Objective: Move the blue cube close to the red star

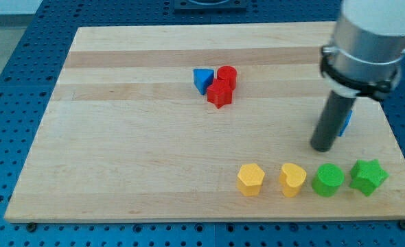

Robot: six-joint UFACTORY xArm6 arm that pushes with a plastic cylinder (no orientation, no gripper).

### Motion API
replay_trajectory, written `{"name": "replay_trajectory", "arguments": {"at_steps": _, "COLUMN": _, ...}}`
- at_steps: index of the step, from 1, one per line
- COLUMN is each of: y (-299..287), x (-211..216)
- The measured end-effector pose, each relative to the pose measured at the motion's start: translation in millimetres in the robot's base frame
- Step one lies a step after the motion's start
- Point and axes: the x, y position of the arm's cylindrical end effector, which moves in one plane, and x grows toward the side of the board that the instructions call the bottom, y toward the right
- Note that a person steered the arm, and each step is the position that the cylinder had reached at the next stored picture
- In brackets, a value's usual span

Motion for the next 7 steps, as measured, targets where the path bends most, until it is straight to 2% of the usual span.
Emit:
{"name": "replay_trajectory", "arguments": {"at_steps": 1, "y": 37.2, "x": -7.6}}
{"name": "replay_trajectory", "arguments": {"at_steps": 4, "y": 31.6, "x": -60.4}}
{"name": "replay_trajectory", "arguments": {"at_steps": 5, "y": 13.1, "x": -63.2}}
{"name": "replay_trajectory", "arguments": {"at_steps": 7, "y": -59.9, "x": -66.4}}
